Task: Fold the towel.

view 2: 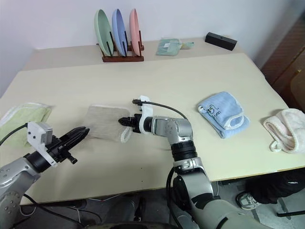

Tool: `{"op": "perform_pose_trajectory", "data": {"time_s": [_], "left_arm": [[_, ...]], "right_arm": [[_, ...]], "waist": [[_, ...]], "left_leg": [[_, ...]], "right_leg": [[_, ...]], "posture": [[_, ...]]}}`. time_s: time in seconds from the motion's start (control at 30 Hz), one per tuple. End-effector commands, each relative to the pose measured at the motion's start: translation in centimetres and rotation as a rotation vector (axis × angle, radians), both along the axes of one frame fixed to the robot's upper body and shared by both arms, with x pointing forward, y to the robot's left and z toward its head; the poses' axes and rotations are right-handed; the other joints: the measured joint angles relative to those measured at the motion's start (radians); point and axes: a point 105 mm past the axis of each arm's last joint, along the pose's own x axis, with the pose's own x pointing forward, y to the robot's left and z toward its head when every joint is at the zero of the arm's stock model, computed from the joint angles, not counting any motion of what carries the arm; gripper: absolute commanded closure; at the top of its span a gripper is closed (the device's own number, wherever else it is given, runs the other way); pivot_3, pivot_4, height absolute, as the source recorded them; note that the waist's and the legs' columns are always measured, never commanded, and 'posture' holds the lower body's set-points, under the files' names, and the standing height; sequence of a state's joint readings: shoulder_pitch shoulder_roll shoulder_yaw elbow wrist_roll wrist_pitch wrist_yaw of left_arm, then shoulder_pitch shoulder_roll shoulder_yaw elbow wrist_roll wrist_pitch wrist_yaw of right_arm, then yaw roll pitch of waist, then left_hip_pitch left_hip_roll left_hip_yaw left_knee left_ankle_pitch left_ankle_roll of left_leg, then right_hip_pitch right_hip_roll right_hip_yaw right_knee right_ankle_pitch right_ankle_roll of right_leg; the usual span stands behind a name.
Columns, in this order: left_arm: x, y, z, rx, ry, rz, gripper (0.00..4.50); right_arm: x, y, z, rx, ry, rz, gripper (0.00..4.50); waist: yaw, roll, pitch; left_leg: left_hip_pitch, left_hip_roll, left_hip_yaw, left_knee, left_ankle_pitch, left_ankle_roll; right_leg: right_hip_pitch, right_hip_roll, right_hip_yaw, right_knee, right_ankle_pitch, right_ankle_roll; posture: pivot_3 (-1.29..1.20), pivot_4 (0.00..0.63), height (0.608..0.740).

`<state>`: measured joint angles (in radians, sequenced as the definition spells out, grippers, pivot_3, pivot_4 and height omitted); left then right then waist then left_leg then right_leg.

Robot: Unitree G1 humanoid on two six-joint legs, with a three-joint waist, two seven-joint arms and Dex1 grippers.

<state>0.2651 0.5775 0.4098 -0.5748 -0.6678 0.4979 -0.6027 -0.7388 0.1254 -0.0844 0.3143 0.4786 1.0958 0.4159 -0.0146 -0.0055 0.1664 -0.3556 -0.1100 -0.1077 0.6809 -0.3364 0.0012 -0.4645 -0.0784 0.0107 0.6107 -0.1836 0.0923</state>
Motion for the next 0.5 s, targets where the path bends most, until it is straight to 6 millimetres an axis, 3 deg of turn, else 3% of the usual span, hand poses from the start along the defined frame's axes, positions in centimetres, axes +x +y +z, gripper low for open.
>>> {"op": "perform_pose_trajectory", "data": {"time_s": [0.03,0.2,0.3,0.33,0.43,0.5], "left_arm": [[-0.1,-0.7,1.1,0.004,-0.041,-0.021,3.89],[0.3,-1.6,1.2,-0.01,-0.046,-0.042,3.89],[0.7,-2.6,1.1,-0.029,-0.04,-0.08,3.89],[1.0,-3.0,1.0,-0.038,-0.036,-0.099,3.89],[1.8,-4.1,0.8,-0.048,-0.037,-0.142,3.89],[2.5,-4.7,0.9,-0.06,-0.04,-0.167,3.89]], "right_arm": [[0.1,0.4,3.0,0.078,-0.055,0.005,4.48],[1.0,-3.7,6.8,0.161,-0.171,-0.107,4.48],[2.1,-11.6,11.8,0.207,-0.34,-0.32,4.48],[2.4,-15.1,13.1,0.182,-0.379,-0.435,4.48],[2.0,-21.9,14.0,0.105,-0.396,-0.656,4.48],[0.9,-24.8,14.0,0.075,-0.38,-0.751,4.48]], "waist": [[-0.002,0.0,0.0],[0.004,0.001,0.001],[0.013,0.001,0.001],[0.019,0.002,0.001],[0.026,0.003,0.002],[0.023,0.003,0.002]], "left_leg": [[0.0,0.0,0.0,0.0,0.0,0.0],[-0.001,0.0,0.0,0.0,0.0,0.0],[-0.001,-0.001,-0.001,0.0,0.0,0.0],[-0.001,-0.002,-0.001,0.001,-0.001,0.001],[-0.001,-0.002,-0.001,0.001,-0.001,0.002],[-0.001,0.0,-0.001,0.0,-0.001,0.002]], "right_leg": [[0.0,0.0,0.0,0.0,0.0,0.0],[-0.001,0.0,0.0,0.0,0.0,0.0],[0.0,-0.001,-0.001,-0.001,0.0,0.0],[0.0,-0.001,-0.001,-0.001,0.0,0.0],[0.001,-0.001,-0.002,-0.002,0.0,0.0],[0.002,-0.001,-0.002,-0.003,0.0,0.0]], "posture": [[0.0,0.15,0.733],[0.0,0.15,0.733],[0.0,0.15,0.733],[0.0,0.15,0.733],[0.0,0.15,0.733],[0.0,0.15,0.733]]}}
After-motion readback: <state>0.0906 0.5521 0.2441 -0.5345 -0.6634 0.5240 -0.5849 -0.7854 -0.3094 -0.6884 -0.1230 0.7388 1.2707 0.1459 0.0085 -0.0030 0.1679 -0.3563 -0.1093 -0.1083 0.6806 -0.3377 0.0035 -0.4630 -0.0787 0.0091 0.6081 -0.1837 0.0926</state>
